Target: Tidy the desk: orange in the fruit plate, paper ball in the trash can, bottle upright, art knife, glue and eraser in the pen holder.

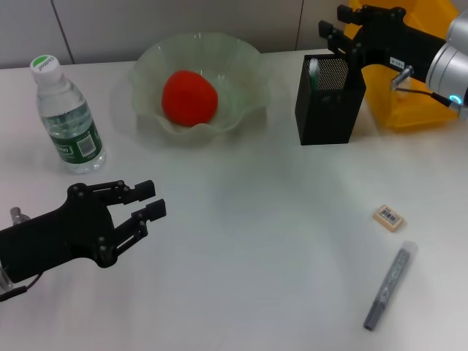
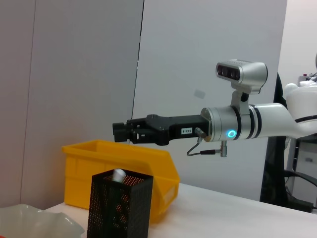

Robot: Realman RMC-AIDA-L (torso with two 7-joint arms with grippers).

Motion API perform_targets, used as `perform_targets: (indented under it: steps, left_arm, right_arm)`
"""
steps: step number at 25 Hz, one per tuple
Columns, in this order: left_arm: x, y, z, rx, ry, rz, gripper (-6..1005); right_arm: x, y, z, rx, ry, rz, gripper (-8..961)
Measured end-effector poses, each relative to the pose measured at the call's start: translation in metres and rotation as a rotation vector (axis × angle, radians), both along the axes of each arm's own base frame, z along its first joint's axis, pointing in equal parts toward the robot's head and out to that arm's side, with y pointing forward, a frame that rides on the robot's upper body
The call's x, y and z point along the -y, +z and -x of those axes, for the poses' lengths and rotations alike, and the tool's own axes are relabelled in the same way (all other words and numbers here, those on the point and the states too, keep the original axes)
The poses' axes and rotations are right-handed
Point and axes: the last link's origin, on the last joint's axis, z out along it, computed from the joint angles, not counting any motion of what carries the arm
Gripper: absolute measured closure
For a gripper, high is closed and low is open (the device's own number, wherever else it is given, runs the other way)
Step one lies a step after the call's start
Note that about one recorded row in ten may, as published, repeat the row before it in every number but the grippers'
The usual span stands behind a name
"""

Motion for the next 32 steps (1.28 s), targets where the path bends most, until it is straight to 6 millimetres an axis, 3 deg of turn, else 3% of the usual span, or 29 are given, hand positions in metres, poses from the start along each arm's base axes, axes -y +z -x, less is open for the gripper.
perform_targets:
  steps: [6, 11, 14, 15, 16, 17, 18, 20, 25, 32]
  left_arm:
    - [0.001, 0.0, 0.001, 0.0, 0.006, 0.0, 698]
    - [0.002, 0.0, 0.002, 0.001, 0.004, 0.003, 698]
    - [0.003, -0.001, 0.002, 0.001, 0.003, 0.006, 698]
    - [0.004, -0.001, 0.002, 0.001, 0.004, 0.007, 698]
    - [0.004, -0.001, 0.002, 0.001, 0.004, 0.007, 698]
    - [0.004, -0.001, 0.002, 0.001, 0.003, 0.008, 698]
    - [0.004, -0.001, 0.002, 0.001, 0.003, 0.008, 698]
    - [0.003, -0.001, 0.001, 0.0, -0.001, 0.007, 698]
    - [0.003, -0.001, 0.001, -0.006, -0.018, -0.002, 698]
    - [0.004, -0.002, 0.001, -0.008, -0.022, -0.007, 697]
  right_arm:
    - [0.002, 0.007, 0.006, -0.044, -0.006, 0.006, 574]
    - [0.019, 0.015, 0.031, -0.047, -0.026, 0.11, 574]
    - [0.033, 0.02, 0.048, -0.001, -0.139, 0.219, 575]
    - [0.042, 0.023, 0.053, 0.065, -0.273, 0.29, 575]
    - [0.042, 0.023, 0.053, 0.065, -0.273, 0.29, 575]
    - [0.05, 0.029, 0.056, 0.133, -0.428, 0.344, 575]
    - [0.05, 0.029, 0.056, 0.133, -0.428, 0.344, 575]
    - [0.063, 0.04, 0.066, 0.197, -0.618, 0.383, 575]
    - [0.074, 0.047, 0.08, 0.259, -0.702, 0.418, 577]
    - [0.07, 0.037, 0.072, 0.285, -0.804, 0.521, 584]
